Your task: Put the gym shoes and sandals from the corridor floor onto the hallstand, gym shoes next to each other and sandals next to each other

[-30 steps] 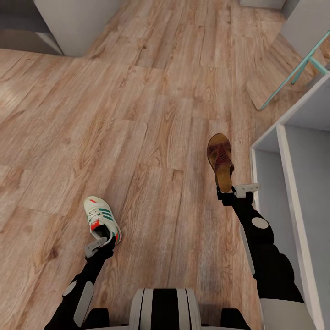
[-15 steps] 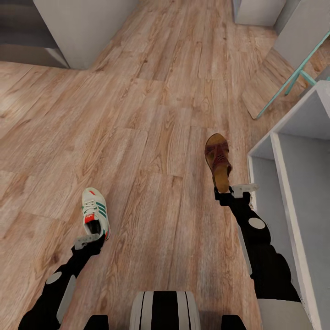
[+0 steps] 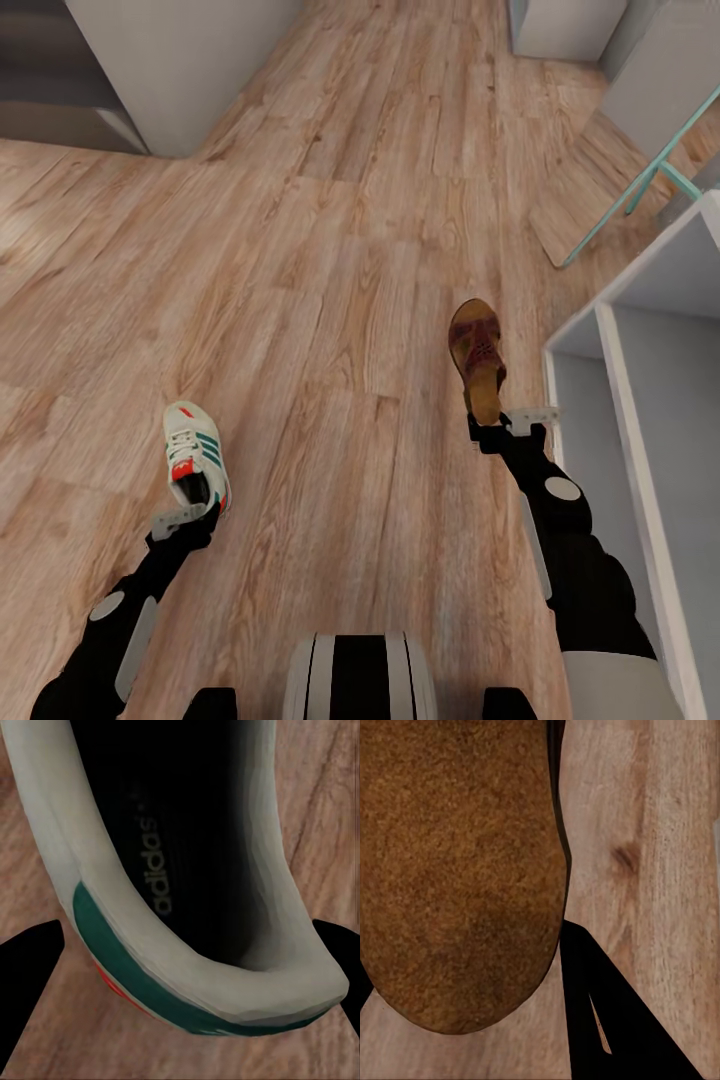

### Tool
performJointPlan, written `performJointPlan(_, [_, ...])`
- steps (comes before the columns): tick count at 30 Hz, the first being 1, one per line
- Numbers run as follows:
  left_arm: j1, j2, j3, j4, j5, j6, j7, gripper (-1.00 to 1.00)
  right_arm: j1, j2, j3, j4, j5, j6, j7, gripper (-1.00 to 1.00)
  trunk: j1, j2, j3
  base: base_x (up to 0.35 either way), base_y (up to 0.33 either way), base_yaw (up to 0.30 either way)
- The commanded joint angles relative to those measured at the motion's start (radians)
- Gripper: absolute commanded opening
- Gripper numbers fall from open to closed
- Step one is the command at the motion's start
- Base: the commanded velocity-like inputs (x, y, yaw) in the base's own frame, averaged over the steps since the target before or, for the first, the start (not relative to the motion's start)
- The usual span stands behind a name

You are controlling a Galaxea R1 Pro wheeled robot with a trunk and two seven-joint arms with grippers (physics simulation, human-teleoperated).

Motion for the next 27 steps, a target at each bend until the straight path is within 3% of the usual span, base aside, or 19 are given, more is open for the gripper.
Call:
performJointPlan(1, [-0.001, -0.001, 0.001, -0.005, 0.008, 0.001, -0.006, -1.0, 0.0, 0.001, -0.003, -0.002, 0.005, 0.006, 0.009, -1.0, 0.0, 0.0, 0.001, 0.336, 0.0, 0.0])
performJointPlan(7, [-0.004, -0.029, -0.027, -0.039, 0.004, 0.004, -0.004, -1.0, 0.0, 0.001, -0.003, -0.002, -0.007, 0.006, 0.007, -1.0, 0.0, 0.0, 0.01, 0.342, 0.0, 0.0])
performJointPlan(13, [-0.003, -0.03, -0.061, -0.054, 0.0, 0.002, -0.002, -1.0, 0.0, 0.002, -0.003, -0.002, -0.018, 0.006, 0.007, -1.0, 0.0, 0.0, 0.019, 0.313, 0.0, 0.0])
performJointPlan(14, [-0.003, -0.029, -0.087, -0.074, 0.0, 0.002, -0.002, -1.0, 0.0, 0.002, -0.003, -0.002, -0.046, 0.006, 0.007, -1.0, 0.0, 0.0, 0.021, 0.083, 0.0, 0.0])
performJointPlan(17, [-0.003, -0.029, -0.089, -0.104, -0.001, 0.003, -0.003, -1.0, 0.0, 0.001, -0.003, -0.002, -0.046, 0.006, 0.007, -1.0, 0.0, 0.0, 0.026, 0.032, 0.0, 0.0])
performJointPlan(27, [-0.003, -0.029, -0.09, -0.112, -0.001, 0.003, -0.003, -1.0, 0.0, 0.002, -0.003, -0.002, -0.046, 0.006, 0.007, -1.0, -0.004, 0.002, 0.081, 0.003, 0.0, 0.0])
